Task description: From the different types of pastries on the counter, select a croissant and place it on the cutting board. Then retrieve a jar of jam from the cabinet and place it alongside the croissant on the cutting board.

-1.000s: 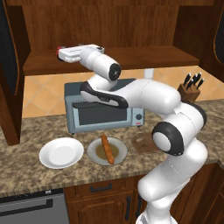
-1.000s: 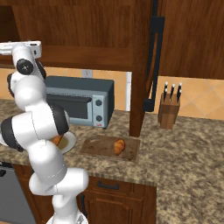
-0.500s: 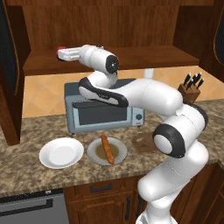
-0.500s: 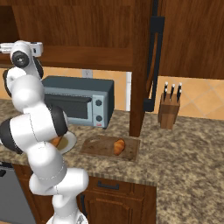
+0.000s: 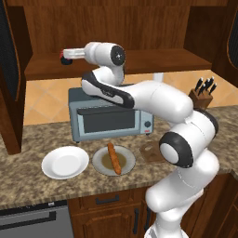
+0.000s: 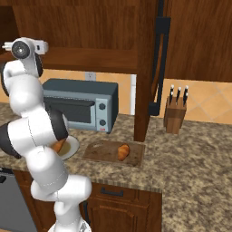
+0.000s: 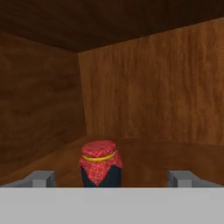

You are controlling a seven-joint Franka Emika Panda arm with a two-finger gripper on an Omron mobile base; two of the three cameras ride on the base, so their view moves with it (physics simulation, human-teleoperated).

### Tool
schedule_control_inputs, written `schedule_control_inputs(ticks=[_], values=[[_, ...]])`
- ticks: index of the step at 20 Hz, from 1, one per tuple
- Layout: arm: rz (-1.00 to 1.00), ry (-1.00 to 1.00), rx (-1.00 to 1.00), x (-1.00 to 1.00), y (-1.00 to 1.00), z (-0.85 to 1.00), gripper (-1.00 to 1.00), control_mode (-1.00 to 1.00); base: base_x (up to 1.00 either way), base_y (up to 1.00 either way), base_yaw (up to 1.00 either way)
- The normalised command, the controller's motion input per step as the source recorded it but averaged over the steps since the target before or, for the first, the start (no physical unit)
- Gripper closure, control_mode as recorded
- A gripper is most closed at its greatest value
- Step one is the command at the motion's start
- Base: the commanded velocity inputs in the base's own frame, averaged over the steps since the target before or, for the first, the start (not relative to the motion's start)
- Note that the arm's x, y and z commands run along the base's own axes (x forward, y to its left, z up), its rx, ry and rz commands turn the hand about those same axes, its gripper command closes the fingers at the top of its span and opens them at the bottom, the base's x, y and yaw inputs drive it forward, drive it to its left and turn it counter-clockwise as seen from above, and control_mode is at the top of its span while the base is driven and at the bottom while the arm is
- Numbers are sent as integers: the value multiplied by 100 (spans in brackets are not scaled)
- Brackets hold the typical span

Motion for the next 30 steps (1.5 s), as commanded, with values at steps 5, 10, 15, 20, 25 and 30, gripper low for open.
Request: schedule_control_inputs(ticks=[5,10,15,20,25,30], values=[[-7,3,-2,40,33,-12,-100,-100,0,0,0],[-1,0,-3,13,47,-16,-100,-100,0,0,0],[0,0,-3,0,42,-17,-100,-100,0,0,0],[-4,0,0,0,5,-10,-100,-100,0,0,0],[-9,0,-1,0,0,-10,-100,-100,0,0,0],[-11,0,0,7,2,-11,-100,-100,0,0,0]])
